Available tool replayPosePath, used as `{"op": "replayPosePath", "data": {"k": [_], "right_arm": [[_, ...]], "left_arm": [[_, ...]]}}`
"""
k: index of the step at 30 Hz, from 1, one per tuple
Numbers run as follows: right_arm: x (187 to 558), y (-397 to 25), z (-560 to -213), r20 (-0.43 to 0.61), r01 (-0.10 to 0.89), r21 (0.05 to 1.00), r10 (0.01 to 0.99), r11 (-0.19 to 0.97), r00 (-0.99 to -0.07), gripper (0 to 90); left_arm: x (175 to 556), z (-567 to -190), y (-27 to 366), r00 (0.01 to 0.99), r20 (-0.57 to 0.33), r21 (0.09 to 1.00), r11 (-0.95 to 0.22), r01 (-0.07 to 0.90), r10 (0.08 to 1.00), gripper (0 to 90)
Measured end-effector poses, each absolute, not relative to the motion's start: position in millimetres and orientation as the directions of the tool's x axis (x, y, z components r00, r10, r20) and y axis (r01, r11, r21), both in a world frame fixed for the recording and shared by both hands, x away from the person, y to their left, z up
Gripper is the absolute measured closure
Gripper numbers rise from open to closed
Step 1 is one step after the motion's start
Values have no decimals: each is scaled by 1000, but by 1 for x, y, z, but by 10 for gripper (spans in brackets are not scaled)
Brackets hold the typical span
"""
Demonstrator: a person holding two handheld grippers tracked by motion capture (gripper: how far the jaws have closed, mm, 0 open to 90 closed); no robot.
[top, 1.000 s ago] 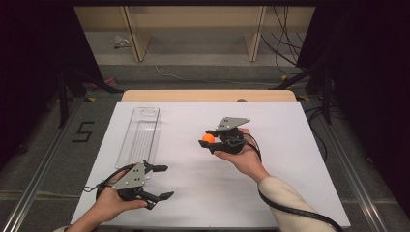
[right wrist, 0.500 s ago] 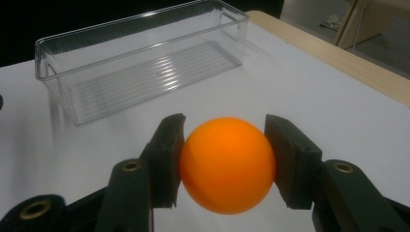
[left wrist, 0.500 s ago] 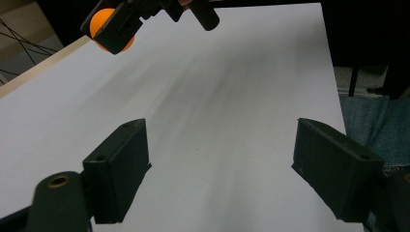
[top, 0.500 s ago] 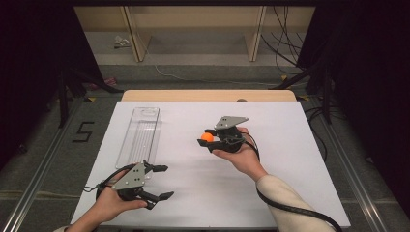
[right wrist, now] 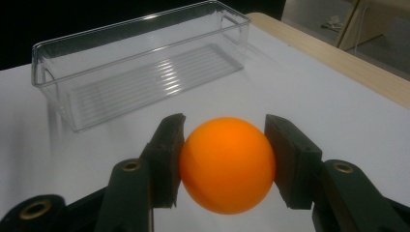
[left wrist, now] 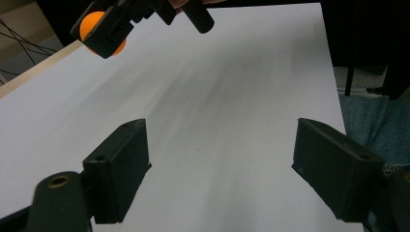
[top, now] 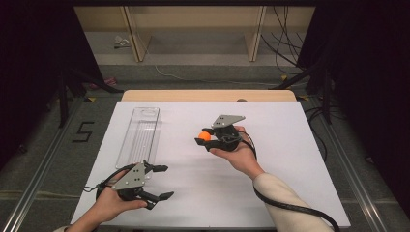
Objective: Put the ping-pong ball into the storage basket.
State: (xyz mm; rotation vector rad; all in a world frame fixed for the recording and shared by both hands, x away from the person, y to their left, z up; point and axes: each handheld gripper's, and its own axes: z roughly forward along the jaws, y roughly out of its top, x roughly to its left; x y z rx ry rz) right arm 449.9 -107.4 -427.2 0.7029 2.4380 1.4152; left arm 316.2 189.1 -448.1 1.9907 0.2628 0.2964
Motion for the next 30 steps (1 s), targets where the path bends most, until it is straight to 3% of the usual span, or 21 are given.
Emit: {"op": "replayPosePath", "data": {"k": [30], "right_arm": [[458, -89, -427, 46, 285, 868, 505, 407, -862, 513]], "left_arm": [[316, -448, 189, 946, 90, 907, -419, 52, 312, 200]]}}
